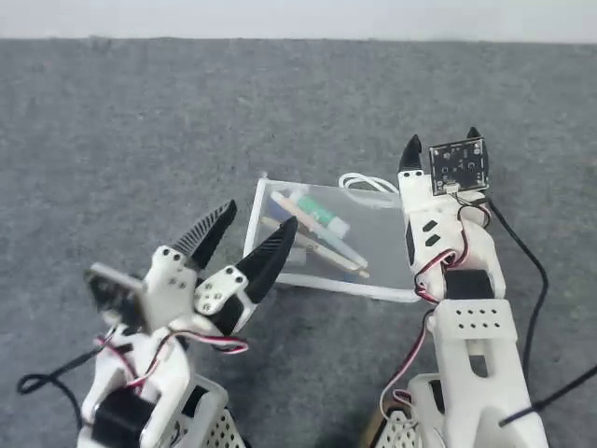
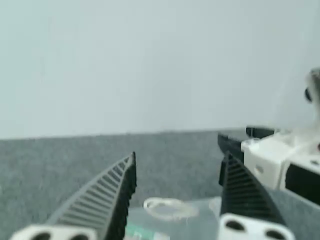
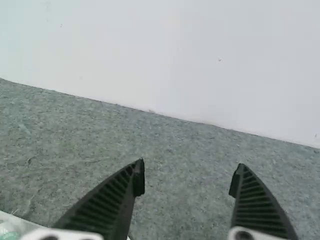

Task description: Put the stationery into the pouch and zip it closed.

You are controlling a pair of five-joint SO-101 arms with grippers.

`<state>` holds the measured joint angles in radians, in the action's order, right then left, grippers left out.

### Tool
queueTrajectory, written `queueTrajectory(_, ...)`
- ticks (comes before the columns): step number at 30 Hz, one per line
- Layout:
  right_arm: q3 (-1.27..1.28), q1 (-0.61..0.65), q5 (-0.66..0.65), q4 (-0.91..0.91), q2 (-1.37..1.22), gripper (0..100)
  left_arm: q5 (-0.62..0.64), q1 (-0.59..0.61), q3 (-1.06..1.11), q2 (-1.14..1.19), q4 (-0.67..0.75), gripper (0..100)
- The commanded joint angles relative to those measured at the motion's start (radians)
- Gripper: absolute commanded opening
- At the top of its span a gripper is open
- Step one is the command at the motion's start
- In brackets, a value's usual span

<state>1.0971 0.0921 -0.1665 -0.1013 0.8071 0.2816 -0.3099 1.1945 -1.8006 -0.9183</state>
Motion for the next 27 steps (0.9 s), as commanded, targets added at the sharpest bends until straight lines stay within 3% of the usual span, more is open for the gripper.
queueTrajectory(1, -0.025, -0.005, 0.009, 0.024, 0.056, 26.4, 0.006, 0.0, -0.01, -0.012, -0.011, 26)
queueTrajectory(8, -0.025, -0.002, 0.009, 0.019, 0.056, 25.8, 0.006, 0.023, -0.005, -0.012, -0.011, 22)
queueTrajectory(16, -0.025, -0.001, 0.006, 0.024, 0.056, 0.2, 0.011, 0.172, 0.008, -0.012, 0.089, 4)
queueTrajectory(27, -0.025, -0.004, 0.012, 0.024, 0.059, 0.6, 0.006, 0.256, 0.216, -0.012, 0.356, 1)
